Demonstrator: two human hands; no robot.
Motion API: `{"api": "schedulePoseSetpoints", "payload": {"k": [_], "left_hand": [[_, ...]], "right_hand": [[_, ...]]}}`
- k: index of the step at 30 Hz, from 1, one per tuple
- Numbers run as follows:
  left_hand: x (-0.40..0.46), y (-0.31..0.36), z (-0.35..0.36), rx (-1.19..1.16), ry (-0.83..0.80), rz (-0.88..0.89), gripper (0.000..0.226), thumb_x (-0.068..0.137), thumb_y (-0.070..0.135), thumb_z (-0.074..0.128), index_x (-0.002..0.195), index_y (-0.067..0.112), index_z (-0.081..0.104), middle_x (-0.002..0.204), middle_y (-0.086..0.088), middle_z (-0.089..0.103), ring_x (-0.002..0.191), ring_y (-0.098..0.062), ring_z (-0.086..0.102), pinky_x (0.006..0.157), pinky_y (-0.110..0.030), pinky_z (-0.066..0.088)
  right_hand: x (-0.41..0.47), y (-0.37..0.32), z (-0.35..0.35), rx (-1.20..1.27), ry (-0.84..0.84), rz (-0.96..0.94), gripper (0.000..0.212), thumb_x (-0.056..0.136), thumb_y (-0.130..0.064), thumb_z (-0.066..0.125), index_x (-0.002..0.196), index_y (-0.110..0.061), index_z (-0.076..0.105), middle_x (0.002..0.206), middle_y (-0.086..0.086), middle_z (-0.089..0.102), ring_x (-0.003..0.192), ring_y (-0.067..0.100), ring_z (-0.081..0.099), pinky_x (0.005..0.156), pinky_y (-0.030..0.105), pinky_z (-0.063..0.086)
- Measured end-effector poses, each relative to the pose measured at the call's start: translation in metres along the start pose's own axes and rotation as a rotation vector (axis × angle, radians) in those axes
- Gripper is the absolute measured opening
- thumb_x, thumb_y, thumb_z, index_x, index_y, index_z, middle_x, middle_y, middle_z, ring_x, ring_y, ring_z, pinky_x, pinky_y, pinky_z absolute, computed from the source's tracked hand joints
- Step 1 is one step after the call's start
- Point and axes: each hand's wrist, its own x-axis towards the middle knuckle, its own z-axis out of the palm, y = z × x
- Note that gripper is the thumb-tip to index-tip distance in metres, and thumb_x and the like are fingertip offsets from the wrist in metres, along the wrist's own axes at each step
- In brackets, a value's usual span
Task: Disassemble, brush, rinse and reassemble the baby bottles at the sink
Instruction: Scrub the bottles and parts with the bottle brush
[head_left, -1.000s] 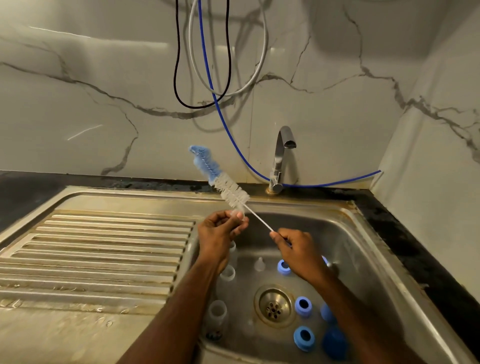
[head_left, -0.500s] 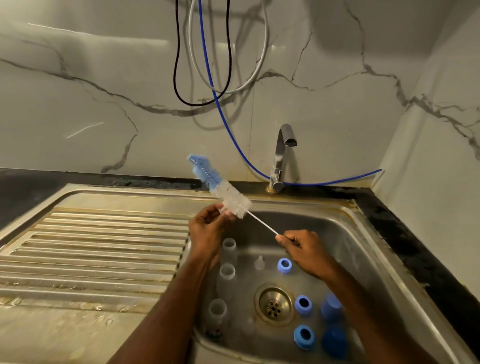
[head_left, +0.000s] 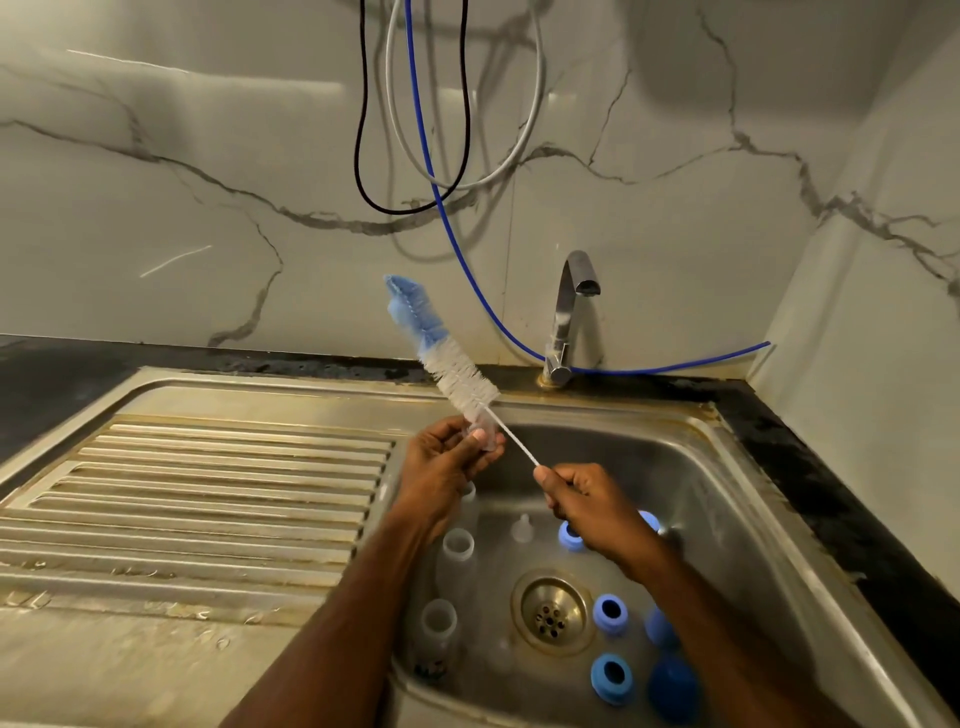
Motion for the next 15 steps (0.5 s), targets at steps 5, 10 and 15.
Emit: {"api": "schedulePoseSetpoints", "payload": {"k": [5,10,15], "left_hand": [[0.002,-0.002,0.005,-0.126,0.086,0.037,0.019,0.094,-0.004,0.056,0.113,-0.003,0.063,0.108,-0.021,0.073,0.098,-0.028,0.073,0.085,-0.036,0.062],[0.010,0.012,-0.013,-0.277,0.243,0.031,0.012,0.096,-0.001,0.057,0.102,0.003,0.066,0.107,-0.016,0.074,0.101,-0.027,0.074,0.076,-0.034,0.063],[0.001,-0.001,-0.001,-0.106,0.102,-0.011,0.017,0.095,-0.002,0.058,0.111,-0.002,0.065,0.105,-0.019,0.073,0.098,-0.029,0.073,0.087,-0.038,0.061]], "right_hand": [[0.003,0.002,-0.010,-0.058,0.016,-0.018,0.043,0.102,-0.035,0.054,0.063,-0.017,0.056,0.053,-0.007,0.048,0.053,0.006,0.043,0.057,0.023,0.040],[0.001,0.013,-0.025,-0.093,-0.015,0.002,0.042,0.101,-0.033,0.056,0.062,-0.019,0.055,0.054,-0.007,0.050,0.053,0.006,0.046,0.055,0.022,0.043],[0.004,0.010,-0.012,-0.135,0.011,-0.014,0.042,0.102,-0.034,0.054,0.064,-0.015,0.055,0.055,-0.006,0.049,0.055,0.007,0.046,0.059,0.028,0.043]]}}
